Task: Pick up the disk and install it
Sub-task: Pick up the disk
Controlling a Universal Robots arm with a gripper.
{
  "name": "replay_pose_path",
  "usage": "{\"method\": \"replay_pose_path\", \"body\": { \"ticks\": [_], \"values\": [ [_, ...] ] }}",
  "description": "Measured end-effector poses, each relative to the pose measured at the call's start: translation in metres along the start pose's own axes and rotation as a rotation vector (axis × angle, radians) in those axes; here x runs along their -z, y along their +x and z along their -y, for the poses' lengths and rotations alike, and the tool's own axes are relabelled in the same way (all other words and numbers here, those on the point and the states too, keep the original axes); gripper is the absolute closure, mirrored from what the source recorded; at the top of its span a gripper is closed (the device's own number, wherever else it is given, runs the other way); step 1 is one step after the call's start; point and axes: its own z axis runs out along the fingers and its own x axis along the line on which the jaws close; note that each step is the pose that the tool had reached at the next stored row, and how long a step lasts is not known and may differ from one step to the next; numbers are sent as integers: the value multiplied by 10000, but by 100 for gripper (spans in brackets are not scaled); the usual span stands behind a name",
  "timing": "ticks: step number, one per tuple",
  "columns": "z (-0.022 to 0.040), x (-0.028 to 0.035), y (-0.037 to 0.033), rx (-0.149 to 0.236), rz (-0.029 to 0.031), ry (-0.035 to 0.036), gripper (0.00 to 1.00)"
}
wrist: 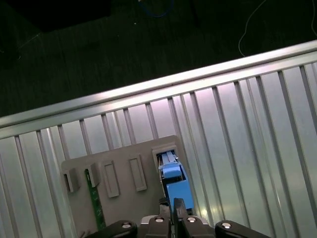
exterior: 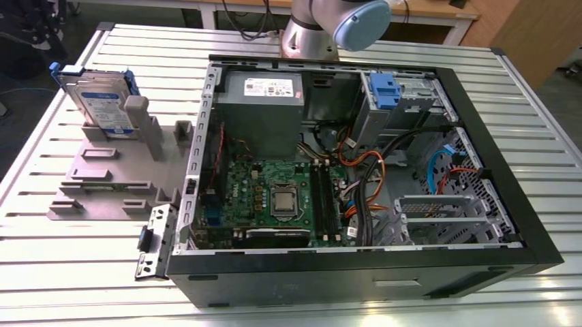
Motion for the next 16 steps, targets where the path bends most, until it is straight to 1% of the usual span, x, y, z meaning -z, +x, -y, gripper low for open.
{"method": "replay_pose_path", "body": {
  "ticks": [1,2,3,4,6,7,9,10,11,12,13,16],
  "values": [
    [-1,-5,-2,0,1,0,77],
    [-2,-12,-5,0,1,0,77],
    [-2,-21,-9,1,2,0,71],
    [-3,-29,-13,1,1,0,71],
    [-6,-49,-21,1,2,0,59],
    [-6,-60,-24,4,2,1,59],
    [-8,-78,-29,59,2,1,47],
    [-9,-87,-31,92,3,1,47],
    [-9,-99,-34,105,3,2,42],
    [-10,-114,-35,108,4,2,42],
    [-11,-131,-36,117,8,0,35],
    [-15,-181,-36,233,24,-4,35]
  ]
}}
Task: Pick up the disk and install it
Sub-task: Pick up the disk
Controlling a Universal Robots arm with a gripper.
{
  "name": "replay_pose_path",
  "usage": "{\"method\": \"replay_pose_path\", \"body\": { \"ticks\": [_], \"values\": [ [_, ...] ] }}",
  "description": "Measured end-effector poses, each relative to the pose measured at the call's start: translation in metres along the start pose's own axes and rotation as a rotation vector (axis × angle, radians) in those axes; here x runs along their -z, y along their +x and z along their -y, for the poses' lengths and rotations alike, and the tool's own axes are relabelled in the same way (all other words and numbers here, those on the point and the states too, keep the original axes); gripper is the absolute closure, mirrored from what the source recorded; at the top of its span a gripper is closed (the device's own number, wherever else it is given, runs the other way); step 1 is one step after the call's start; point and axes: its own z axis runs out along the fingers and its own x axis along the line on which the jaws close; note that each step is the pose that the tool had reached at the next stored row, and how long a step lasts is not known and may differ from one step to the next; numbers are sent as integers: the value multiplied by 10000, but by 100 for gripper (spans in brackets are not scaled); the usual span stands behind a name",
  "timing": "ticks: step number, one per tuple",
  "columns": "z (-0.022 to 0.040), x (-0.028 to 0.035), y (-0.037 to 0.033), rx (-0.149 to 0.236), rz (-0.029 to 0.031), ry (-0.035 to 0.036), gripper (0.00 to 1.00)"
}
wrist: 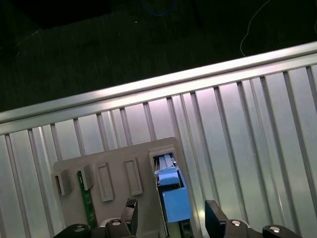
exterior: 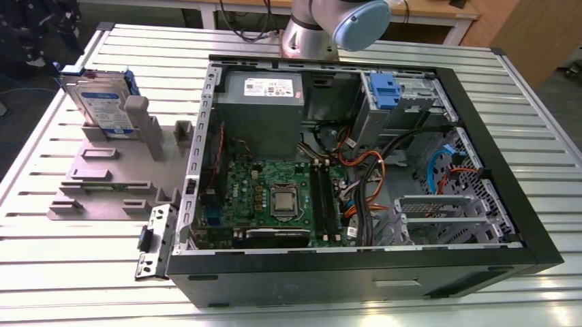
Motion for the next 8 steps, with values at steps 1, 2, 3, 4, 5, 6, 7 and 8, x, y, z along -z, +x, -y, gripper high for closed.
{"method": "replay_pose_path", "body": {
  "ticks": [1,2,3,4,5,6,7,8],
  "values": [
    [-2,-15,1,81,6,-2,35],
    [-4,-28,1,172,11,-4,35],
    [-6,-41,2,272,16,-5,35],
    [-8,-54,2,373,19,-6,35],
    [-11,-67,3,466,22,-8,35],
    [-15,-79,4,519,25,-9,35],
    [-21,-91,5,554,28,-10,35],
    [-26,-103,6,593,32,-11,35]
  ]
}}
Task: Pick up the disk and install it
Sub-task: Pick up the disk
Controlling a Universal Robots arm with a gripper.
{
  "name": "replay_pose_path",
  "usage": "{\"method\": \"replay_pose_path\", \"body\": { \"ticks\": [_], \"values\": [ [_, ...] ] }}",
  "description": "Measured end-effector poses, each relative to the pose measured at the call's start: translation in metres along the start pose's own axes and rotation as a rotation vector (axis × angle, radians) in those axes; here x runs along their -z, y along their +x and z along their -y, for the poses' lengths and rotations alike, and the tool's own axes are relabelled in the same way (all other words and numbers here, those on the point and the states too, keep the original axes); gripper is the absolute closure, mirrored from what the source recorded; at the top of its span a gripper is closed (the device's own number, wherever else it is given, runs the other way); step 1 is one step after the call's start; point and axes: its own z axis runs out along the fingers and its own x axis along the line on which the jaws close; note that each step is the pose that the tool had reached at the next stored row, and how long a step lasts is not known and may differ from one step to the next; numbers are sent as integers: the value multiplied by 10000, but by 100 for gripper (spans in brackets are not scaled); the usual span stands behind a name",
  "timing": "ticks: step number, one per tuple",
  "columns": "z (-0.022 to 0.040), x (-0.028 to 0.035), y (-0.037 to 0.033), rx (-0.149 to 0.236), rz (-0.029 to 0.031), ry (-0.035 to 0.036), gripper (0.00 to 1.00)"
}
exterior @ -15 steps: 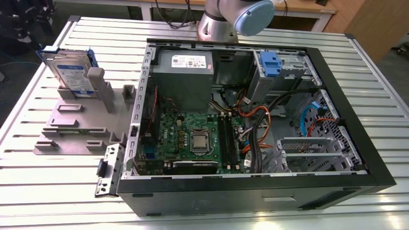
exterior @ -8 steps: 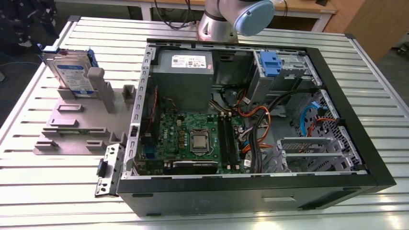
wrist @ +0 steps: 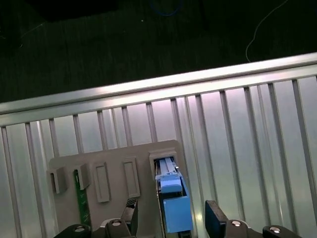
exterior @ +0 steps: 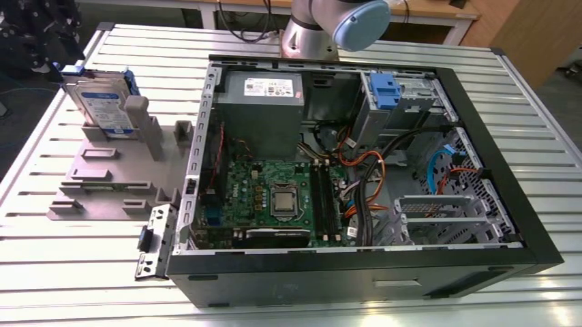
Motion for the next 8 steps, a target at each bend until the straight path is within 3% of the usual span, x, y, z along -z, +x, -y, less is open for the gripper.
{"method": "replay_pose_path", "body": {
  "ticks": [8],
  "values": [
    [-11,-41,2,177,30,-9,35]
  ]
}}
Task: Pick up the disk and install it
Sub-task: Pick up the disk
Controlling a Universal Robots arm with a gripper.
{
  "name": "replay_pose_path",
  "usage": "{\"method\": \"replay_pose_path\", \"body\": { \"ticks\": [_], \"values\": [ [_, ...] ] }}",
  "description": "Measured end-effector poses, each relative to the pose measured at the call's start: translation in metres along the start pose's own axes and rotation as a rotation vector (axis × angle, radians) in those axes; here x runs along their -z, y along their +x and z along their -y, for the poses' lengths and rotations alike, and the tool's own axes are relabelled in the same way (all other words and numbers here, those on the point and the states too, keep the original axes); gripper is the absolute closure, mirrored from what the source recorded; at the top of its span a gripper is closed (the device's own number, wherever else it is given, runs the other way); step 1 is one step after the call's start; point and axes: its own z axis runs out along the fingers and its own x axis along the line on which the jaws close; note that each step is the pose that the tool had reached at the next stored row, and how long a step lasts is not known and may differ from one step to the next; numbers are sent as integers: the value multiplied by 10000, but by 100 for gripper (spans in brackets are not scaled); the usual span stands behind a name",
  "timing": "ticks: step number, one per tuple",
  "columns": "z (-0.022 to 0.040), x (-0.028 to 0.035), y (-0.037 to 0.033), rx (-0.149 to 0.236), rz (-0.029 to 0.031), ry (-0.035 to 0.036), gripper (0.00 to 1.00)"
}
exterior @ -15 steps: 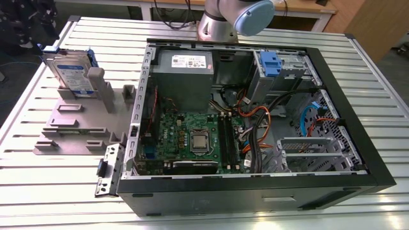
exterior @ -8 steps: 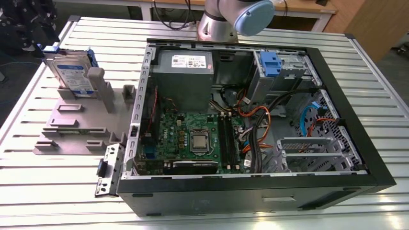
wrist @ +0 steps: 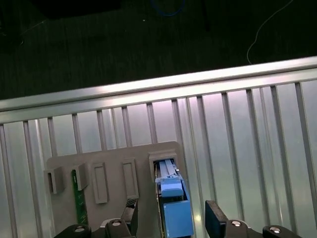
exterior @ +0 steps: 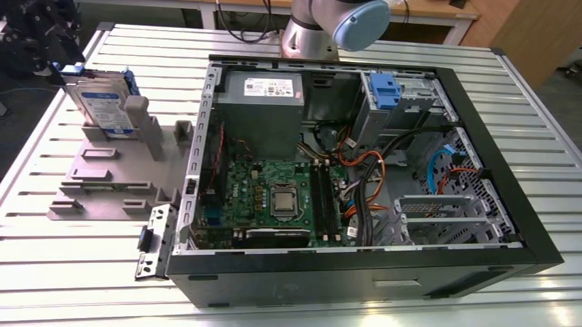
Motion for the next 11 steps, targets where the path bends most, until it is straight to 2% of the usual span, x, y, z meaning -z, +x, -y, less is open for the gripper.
{"method": "replay_pose_path", "body": {
  "ticks": [3,6,11],
  "values": [
    [1,-6,0,45,3,3,35],
    [0,-23,0,354,3,-1,35],
    [0,-90,1,631,4,-6,35]
  ]
}}
